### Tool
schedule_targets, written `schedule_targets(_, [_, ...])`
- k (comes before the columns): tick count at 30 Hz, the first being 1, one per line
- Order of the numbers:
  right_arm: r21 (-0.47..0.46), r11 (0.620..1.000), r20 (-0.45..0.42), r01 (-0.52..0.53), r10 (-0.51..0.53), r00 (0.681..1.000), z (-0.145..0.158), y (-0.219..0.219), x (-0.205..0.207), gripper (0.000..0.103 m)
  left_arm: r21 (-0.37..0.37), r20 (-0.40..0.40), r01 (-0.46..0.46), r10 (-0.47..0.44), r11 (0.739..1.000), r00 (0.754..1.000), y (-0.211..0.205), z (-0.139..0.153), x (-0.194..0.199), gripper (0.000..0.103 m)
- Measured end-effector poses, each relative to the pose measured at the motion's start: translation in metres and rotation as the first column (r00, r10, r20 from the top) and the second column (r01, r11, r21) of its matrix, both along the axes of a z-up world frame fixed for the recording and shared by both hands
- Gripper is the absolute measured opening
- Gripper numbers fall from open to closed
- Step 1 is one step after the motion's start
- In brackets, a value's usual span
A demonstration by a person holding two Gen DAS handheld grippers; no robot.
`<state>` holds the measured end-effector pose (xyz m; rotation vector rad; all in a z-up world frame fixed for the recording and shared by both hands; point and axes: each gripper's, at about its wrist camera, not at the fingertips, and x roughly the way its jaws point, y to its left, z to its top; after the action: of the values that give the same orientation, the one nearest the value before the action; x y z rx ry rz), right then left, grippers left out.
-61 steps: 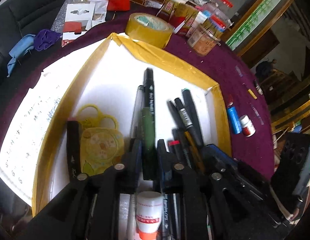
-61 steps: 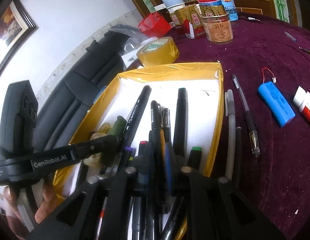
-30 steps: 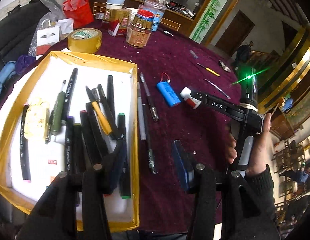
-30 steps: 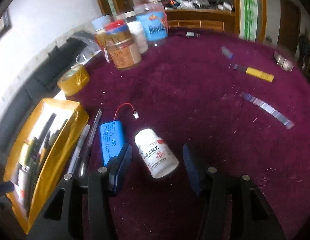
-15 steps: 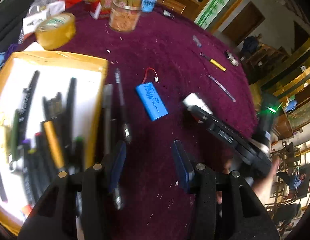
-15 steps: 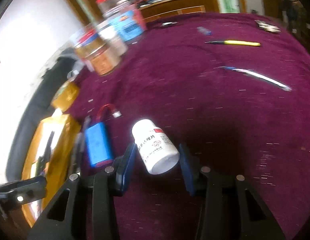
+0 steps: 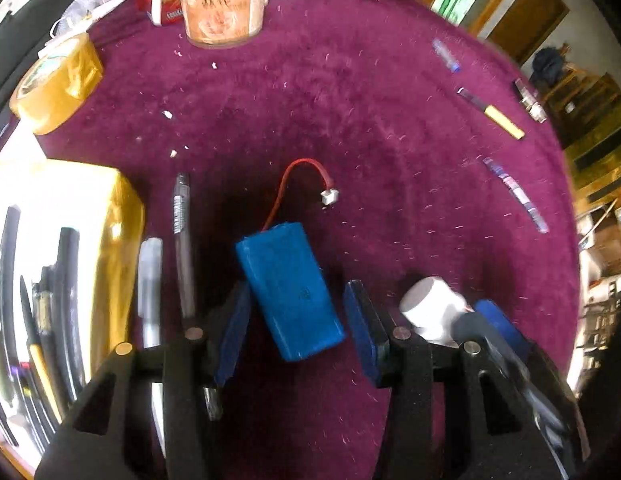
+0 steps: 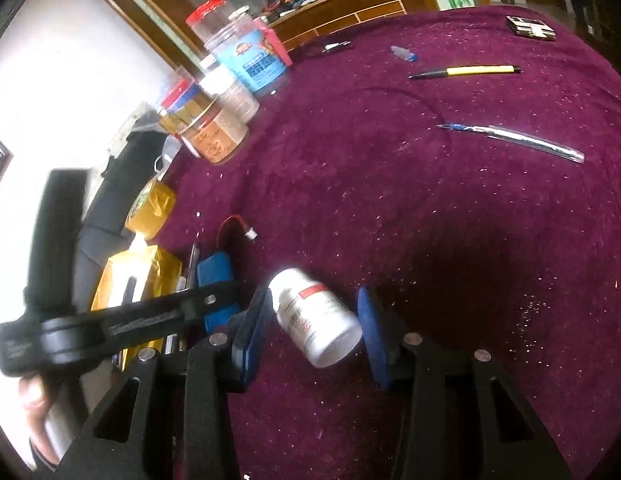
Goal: Organize rigid objects
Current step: 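Grasp the blue battery with the left tool while the right tool grasps the white bottle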
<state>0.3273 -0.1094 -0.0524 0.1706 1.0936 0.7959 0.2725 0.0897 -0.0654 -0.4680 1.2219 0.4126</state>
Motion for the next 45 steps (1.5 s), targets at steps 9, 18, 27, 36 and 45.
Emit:
schedule_targets(9, [-0.080,0.996,0.008,-0.045,0.046,0.999,-0.010,0.013,-0.004,0.037,0.015,-0.039,0.090,-0.089,0.996,0.995,-0.010,-0.001,-0.027,0.033])
schedule_targets(18, [-0.014,1.000,0.057,0.001,0.000,0.998,0.001,0.000,-0.002,0.034,0.097,-0.015,0.132,-0.131,0.986,0.991,-0.024,0.002,-0.032,0.032])
schedule_targets(27, [0.019,0.999,0.074,0.026,-0.027,0.997,0.008,-0.003,-0.002,0.034,0.169,-0.041,0.206,-0.201,0.964,0.979,-0.054,0.005,-0.066,0.032])
schedule_targets(36, [0.016,0.999,0.051,0.050,-0.050,0.997,0.004,-0.006,0.001,0.034,0.069,-0.026,0.218,-0.217,0.973,0.976,-0.076,0.003,-0.086,0.032])
schedule_targets(45, [0.044,0.998,0.062,0.038,-0.041,0.997,0.008,-0.008,-0.001,0.033,0.183,0.011,0.256,-0.262,0.949,0.965,-0.087,0.001,-0.078,0.032])
